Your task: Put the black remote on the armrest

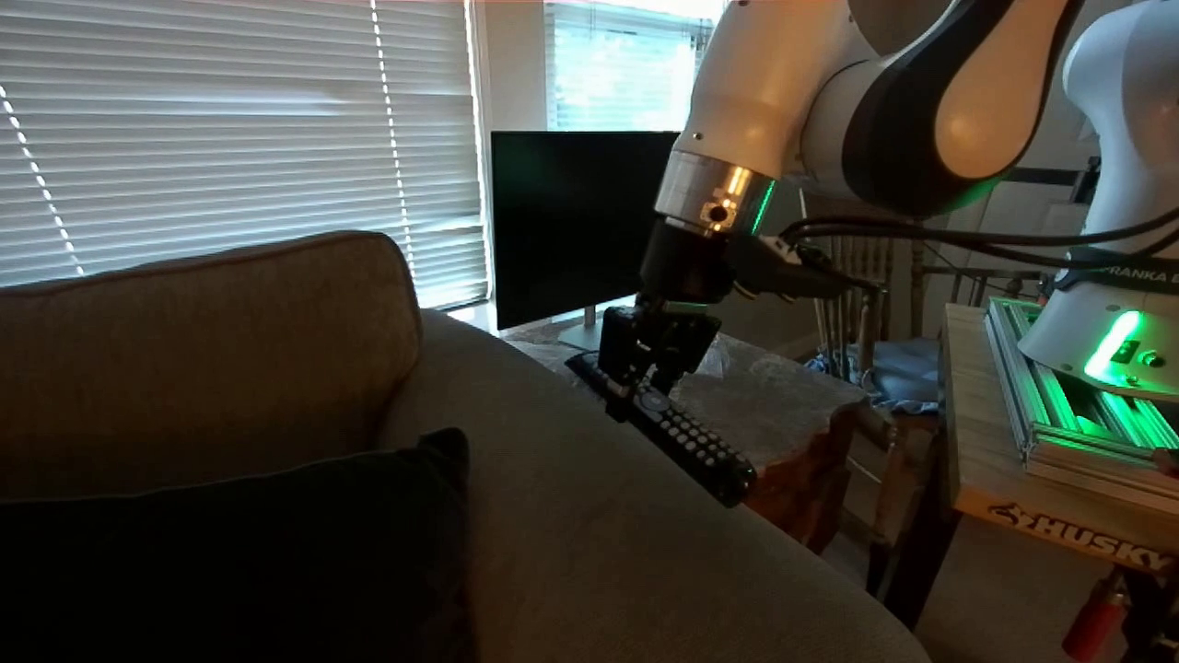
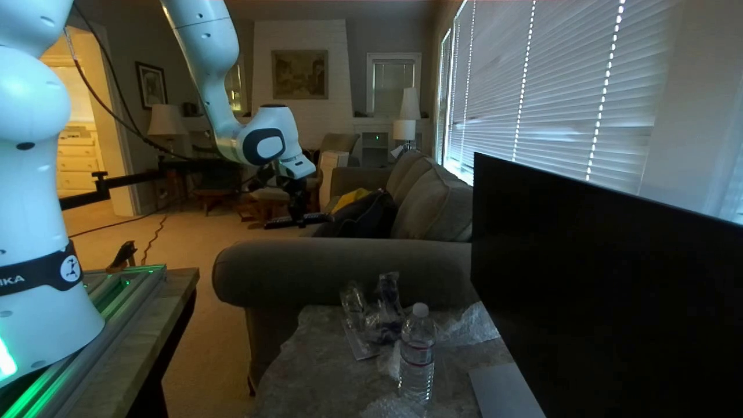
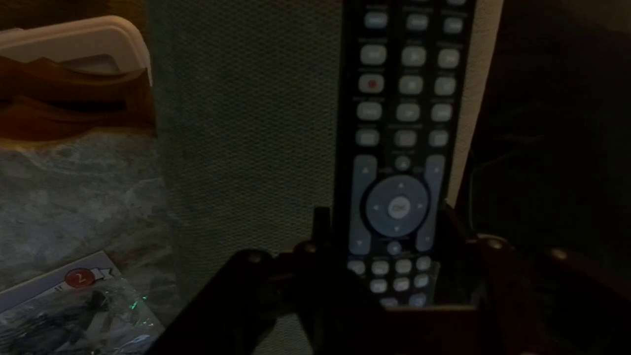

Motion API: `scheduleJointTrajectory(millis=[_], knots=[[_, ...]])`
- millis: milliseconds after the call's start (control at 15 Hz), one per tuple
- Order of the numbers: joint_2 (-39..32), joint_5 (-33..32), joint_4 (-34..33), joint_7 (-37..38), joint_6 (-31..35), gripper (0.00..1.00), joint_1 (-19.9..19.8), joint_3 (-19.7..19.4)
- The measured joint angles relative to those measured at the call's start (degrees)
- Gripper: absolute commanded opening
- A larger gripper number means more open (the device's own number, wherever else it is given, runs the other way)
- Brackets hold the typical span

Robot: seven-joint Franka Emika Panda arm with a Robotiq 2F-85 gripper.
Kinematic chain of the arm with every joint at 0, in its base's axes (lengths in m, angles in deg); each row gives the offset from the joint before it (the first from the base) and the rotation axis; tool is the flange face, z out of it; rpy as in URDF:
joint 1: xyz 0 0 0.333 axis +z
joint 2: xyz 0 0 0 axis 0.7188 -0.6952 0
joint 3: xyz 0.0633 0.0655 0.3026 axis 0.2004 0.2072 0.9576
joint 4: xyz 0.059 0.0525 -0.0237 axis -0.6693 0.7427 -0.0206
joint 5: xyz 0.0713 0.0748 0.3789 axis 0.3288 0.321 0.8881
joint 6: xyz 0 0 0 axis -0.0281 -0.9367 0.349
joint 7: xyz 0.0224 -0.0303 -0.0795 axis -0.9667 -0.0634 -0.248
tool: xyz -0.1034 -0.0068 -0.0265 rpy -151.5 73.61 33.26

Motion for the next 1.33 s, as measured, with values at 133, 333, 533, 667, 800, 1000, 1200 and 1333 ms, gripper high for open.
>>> scheduleJointTrajectory(millis=[133, 333, 533, 667, 800, 1000, 1200, 1333], knots=[[-2.21, -0.23, -2.83, 0.0, -2.21, 0.29, 1.44, -1.36], [-5.03, -0.48, -6.3, 0.0, -5.14, 0.29, 1.49, -1.69], [-7.42, -0.67, -9.13, 0.0, -7.13, 0.29, 1.08, -1.73], [-8.82, -0.88, -10.68, 0.0, -8.12, 0.29, 0.76, -1.73], [-10.07, -0.99, -11.98, 0.0, -8.81, 0.29, 0.46, -1.74], [-11.53, -1.24, -13.46, 0.02, -9.99, 0.29, 0.36, -2.07], [-12.41, -1.45, -14.56, 0.26, -11.22, 0.74, 0.36, -2.38], [-12.65, -1.71, -15.03, 0.44, -11.92, 0.86, 0.38, -2.52]])
